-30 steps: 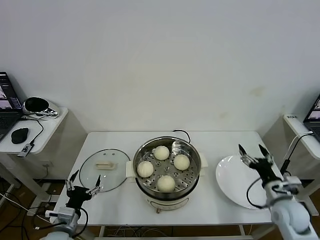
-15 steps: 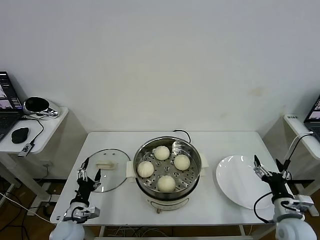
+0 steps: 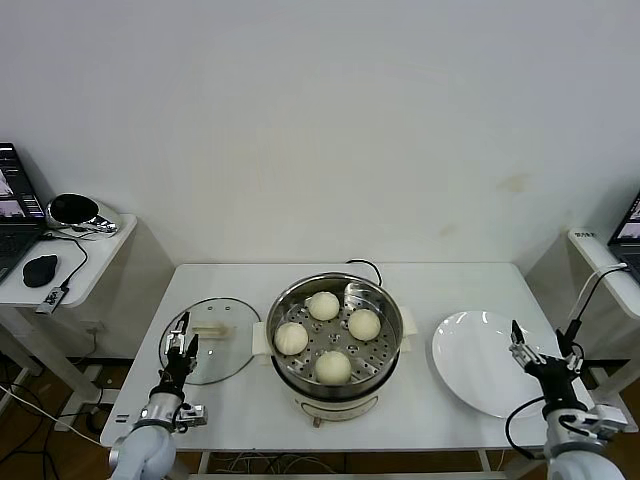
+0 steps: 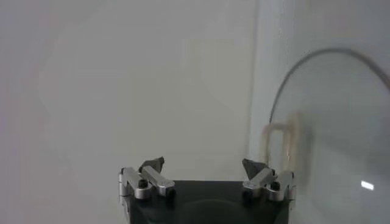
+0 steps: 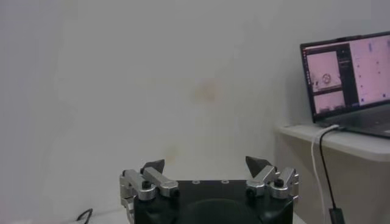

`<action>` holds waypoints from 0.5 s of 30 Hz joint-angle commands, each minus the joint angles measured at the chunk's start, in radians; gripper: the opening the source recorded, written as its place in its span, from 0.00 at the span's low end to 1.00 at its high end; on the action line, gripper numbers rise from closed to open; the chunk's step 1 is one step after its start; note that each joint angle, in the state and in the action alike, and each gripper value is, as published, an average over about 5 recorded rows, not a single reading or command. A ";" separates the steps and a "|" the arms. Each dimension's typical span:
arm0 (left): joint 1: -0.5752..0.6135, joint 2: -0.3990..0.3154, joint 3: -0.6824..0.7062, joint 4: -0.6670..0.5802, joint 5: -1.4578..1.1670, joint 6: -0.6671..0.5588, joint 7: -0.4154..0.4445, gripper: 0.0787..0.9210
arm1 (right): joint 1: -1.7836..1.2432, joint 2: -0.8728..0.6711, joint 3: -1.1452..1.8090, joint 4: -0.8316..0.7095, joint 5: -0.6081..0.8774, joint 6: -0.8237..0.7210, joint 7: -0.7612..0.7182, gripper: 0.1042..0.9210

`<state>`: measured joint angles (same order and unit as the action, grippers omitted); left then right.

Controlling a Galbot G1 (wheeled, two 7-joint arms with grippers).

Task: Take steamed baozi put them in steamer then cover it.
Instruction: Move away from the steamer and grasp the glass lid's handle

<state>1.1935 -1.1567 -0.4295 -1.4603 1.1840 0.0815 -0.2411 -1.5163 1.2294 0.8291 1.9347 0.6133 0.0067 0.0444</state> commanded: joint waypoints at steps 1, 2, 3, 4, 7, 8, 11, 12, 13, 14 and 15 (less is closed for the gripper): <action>-0.071 0.014 0.034 0.106 0.069 0.053 0.018 0.88 | -0.010 0.028 0.010 0.017 -0.015 -0.001 0.005 0.88; -0.074 0.013 0.036 0.108 0.064 0.055 0.022 0.88 | -0.009 0.028 0.011 0.015 -0.016 -0.001 0.005 0.88; -0.078 0.011 0.039 0.110 0.057 0.057 0.027 0.88 | -0.008 0.028 0.011 0.012 -0.017 0.000 0.005 0.88; -0.081 0.010 0.042 0.111 0.051 0.058 0.031 0.88 | -0.007 0.027 0.012 0.009 -0.018 0.000 0.005 0.88; -0.090 0.003 0.052 0.115 0.035 0.063 0.037 0.88 | -0.004 0.027 0.012 0.002 -0.022 0.002 0.005 0.88; -0.094 0.000 0.056 0.118 0.031 0.066 0.037 0.88 | -0.003 0.027 0.011 0.001 -0.022 0.002 0.005 0.88; -0.105 -0.009 0.064 0.125 0.017 0.079 0.038 0.88 | -0.004 0.027 0.012 0.001 -0.023 0.002 0.005 0.88; -0.108 -0.011 0.066 0.125 0.011 0.082 0.040 0.88 | -0.004 0.027 0.013 0.001 -0.023 0.002 0.005 0.88; -0.109 -0.012 0.067 0.124 0.005 0.085 0.042 0.88 | -0.004 0.026 0.013 0.001 -0.023 0.003 0.005 0.88; -0.111 -0.013 0.068 0.123 0.000 0.087 0.045 0.88 | -0.004 0.027 0.014 0.000 -0.023 0.003 0.005 0.88; -0.112 -0.013 0.070 0.123 -0.005 0.089 0.048 0.88 | -0.004 0.027 0.014 -0.001 -0.024 0.004 0.005 0.88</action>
<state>1.1065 -1.1691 -0.3754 -1.3647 1.1949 0.1457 -0.2066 -1.5175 1.2488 0.8408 1.9332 0.5938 0.0106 0.0479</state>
